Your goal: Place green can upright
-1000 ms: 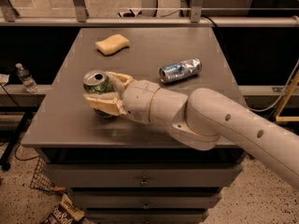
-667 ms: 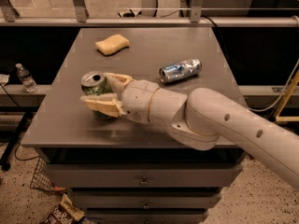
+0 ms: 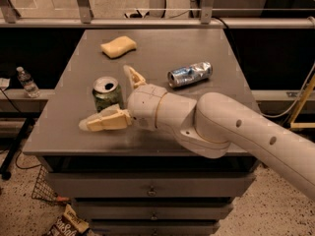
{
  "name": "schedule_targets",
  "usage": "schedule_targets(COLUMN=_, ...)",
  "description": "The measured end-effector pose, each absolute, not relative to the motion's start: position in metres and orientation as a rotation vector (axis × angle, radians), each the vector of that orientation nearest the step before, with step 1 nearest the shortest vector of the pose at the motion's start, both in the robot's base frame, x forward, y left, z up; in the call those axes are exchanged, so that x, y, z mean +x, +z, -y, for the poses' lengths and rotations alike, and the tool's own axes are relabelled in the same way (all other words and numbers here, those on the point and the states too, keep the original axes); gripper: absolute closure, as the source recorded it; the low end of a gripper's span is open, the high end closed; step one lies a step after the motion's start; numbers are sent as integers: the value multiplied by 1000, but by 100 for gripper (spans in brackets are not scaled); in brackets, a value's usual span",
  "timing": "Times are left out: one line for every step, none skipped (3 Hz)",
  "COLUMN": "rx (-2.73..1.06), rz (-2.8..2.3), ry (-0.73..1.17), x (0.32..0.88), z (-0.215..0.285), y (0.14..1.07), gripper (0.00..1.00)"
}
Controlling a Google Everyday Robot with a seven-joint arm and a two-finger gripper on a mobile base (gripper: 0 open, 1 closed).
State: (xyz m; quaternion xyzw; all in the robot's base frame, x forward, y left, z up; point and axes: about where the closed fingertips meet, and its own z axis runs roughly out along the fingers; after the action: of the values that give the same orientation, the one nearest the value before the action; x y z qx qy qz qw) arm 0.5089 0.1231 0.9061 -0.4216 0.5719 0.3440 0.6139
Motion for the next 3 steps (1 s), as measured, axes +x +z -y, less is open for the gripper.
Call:
schedule_targets(rx=-988, rz=-1349, ry=767, x=503, z=-105, y=903, gripper=0)
schedule_targets(rx=-1004, rz=-1423, ry=725, x=490, z=-64, y=900, gripper=0)
schedule_targets(rx=-961, rz=-1530, ry=642, x=479, z=-1, y=891, gripper=0)
